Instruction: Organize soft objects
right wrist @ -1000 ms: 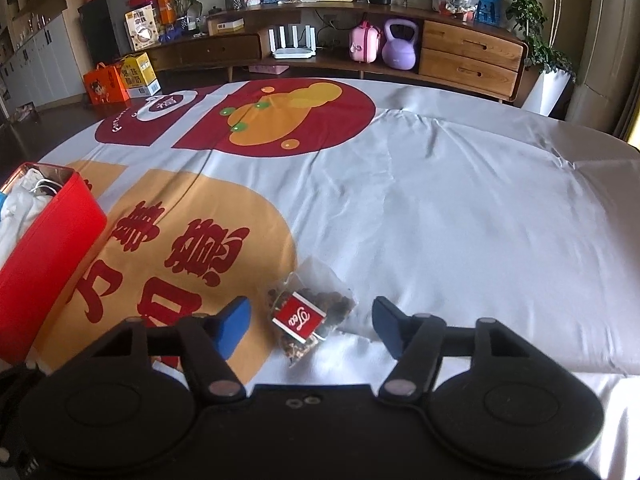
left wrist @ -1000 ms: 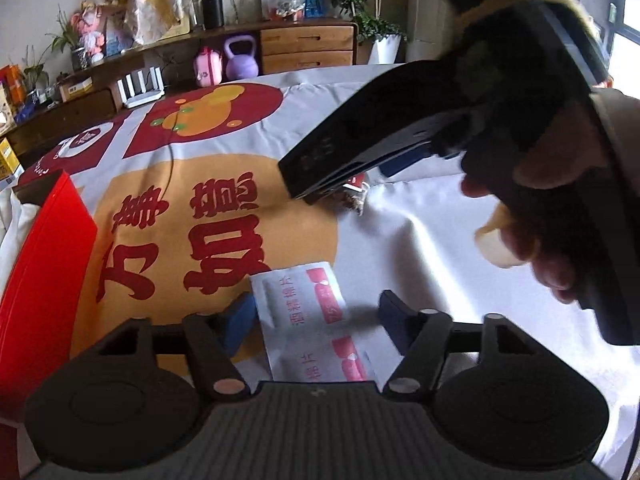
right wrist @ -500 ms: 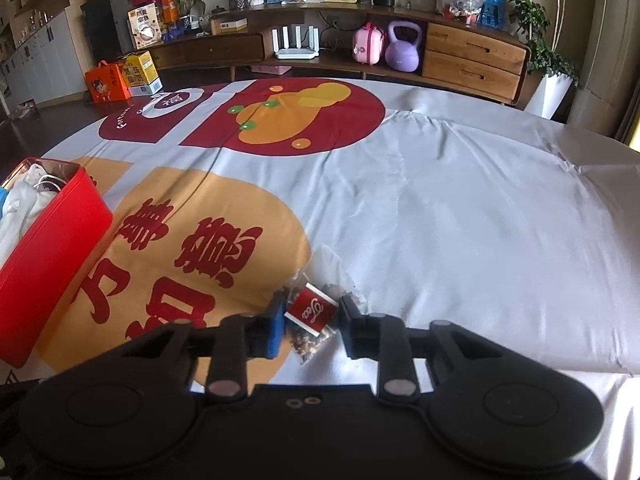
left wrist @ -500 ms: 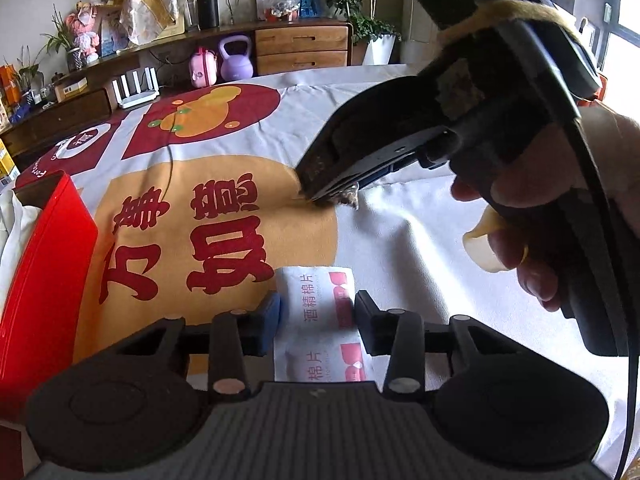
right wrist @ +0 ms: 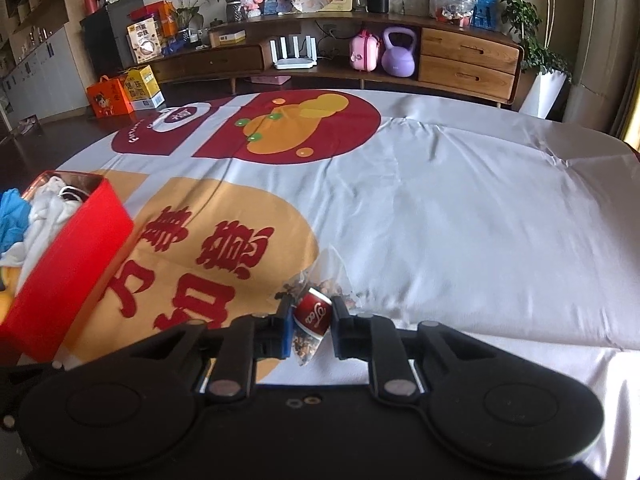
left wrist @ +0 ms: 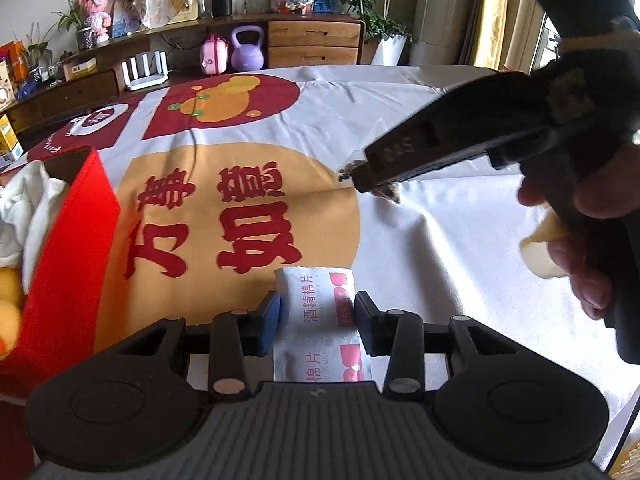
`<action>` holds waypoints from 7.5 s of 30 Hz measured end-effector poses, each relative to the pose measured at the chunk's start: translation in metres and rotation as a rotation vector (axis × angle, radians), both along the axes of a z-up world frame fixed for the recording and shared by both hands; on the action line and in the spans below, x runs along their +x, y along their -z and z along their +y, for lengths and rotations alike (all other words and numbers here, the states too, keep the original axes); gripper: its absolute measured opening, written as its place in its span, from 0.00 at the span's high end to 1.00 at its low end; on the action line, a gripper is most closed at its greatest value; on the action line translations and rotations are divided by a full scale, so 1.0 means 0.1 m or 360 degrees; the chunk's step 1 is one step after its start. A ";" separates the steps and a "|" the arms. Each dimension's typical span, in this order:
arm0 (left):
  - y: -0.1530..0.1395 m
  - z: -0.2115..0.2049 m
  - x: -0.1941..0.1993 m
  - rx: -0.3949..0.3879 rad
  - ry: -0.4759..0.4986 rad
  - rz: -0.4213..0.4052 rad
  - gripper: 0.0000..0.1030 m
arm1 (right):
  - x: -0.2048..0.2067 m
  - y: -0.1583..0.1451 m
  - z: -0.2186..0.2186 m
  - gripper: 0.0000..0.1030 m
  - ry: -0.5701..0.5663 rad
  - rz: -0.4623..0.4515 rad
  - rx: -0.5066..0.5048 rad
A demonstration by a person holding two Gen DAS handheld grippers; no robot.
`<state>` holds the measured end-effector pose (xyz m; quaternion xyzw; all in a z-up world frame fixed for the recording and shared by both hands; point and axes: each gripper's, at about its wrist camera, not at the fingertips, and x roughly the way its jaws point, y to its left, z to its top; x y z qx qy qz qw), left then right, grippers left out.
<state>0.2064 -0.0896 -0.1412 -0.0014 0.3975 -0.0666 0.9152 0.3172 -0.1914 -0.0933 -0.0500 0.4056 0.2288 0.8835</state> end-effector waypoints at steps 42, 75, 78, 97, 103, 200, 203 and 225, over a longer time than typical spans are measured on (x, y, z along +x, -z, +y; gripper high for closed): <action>-1.30 1.13 -0.85 -0.0146 -0.0262 -0.0196 0.61 | -1.31 -1.11 0.38 0.80 -0.0242 -0.0088 0.0215; -1.31 2.55 -0.36 -0.0072 -0.0495 -0.0206 0.61 | -1.20 -0.95 1.71 0.78 -0.0508 -0.0064 0.0108; -1.21 2.59 -0.28 -0.0076 -0.0508 -0.0180 0.61 | -1.08 -0.91 1.79 0.78 -0.0506 -0.0064 0.0103; -0.68 2.67 0.16 -0.0061 -0.0486 -0.0043 0.61 | -0.52 -0.39 2.19 0.77 -0.0498 -0.0006 0.0007; -0.52 2.64 0.21 -0.0074 -0.0457 0.0003 0.61 | -0.50 -0.30 2.20 0.76 -0.0494 0.0018 -0.0011; -1.43 1.76 -1.73 -0.0051 -0.0368 -0.0506 0.02 | -1.85 -1.07 0.78 0.00 -0.0201 -0.0425 0.0396; -1.45 1.76 -1.74 -0.0053 -0.0366 -0.0518 0.02 | -1.87 -1.06 0.77 0.00 -0.0200 -0.0438 0.0386; -1.44 1.78 -1.73 -0.0072 -0.0375 -0.0514 0.02 | -1.93 -1.06 0.76 0.00 -0.0223 -0.0433 0.0409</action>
